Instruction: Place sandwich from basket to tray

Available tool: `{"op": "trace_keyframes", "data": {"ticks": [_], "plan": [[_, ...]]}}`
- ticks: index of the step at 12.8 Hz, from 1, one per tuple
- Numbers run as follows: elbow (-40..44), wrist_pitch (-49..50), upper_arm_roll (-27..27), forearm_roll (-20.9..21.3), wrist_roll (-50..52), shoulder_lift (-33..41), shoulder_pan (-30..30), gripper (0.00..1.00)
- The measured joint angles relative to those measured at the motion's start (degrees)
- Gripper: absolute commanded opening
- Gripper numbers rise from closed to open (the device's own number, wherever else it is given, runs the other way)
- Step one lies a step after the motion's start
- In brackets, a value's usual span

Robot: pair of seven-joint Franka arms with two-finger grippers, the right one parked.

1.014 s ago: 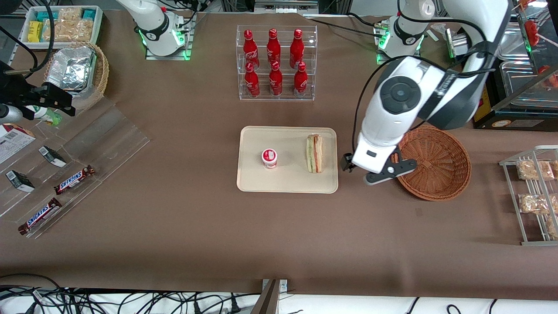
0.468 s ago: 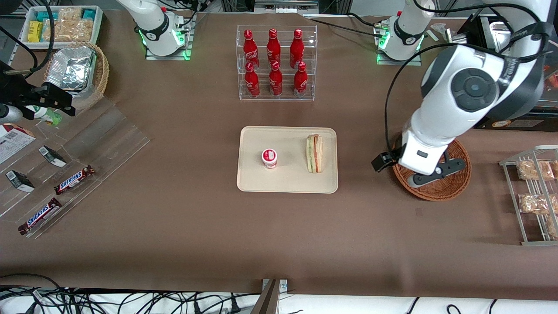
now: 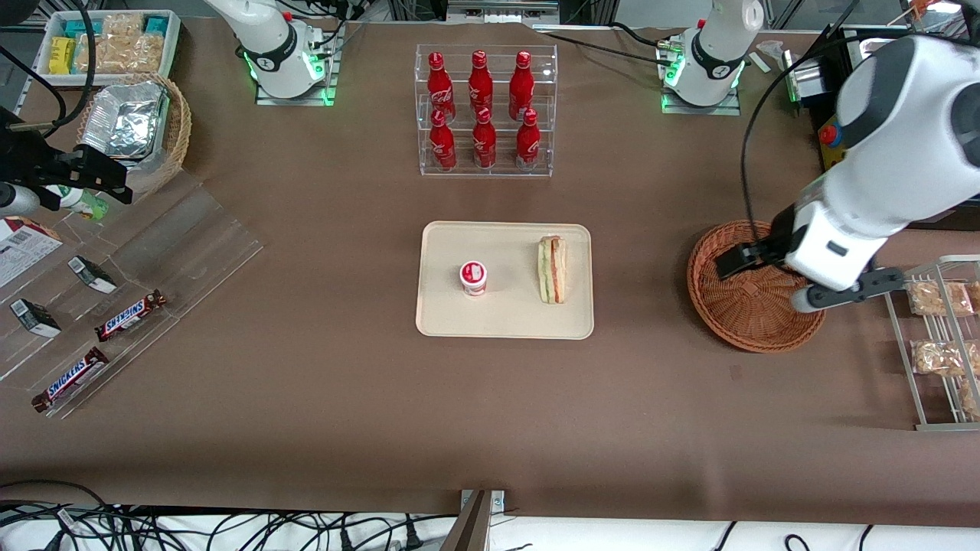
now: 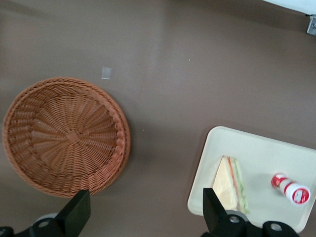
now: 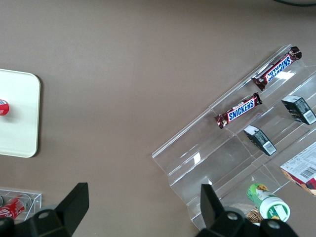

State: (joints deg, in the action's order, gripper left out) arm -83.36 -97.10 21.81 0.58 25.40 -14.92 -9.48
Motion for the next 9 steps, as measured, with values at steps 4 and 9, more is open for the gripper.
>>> {"op": "trace_keyframes", "data": {"ticks": [4, 9], "plan": [[-0.02, 7.07, -9.33, -2.82, -13.90, 5.66, 3.21, 1.00], [-0.27, 12.23, -13.91, -2.51, -24.24, 8.81, 4.68, 1.00]]}}
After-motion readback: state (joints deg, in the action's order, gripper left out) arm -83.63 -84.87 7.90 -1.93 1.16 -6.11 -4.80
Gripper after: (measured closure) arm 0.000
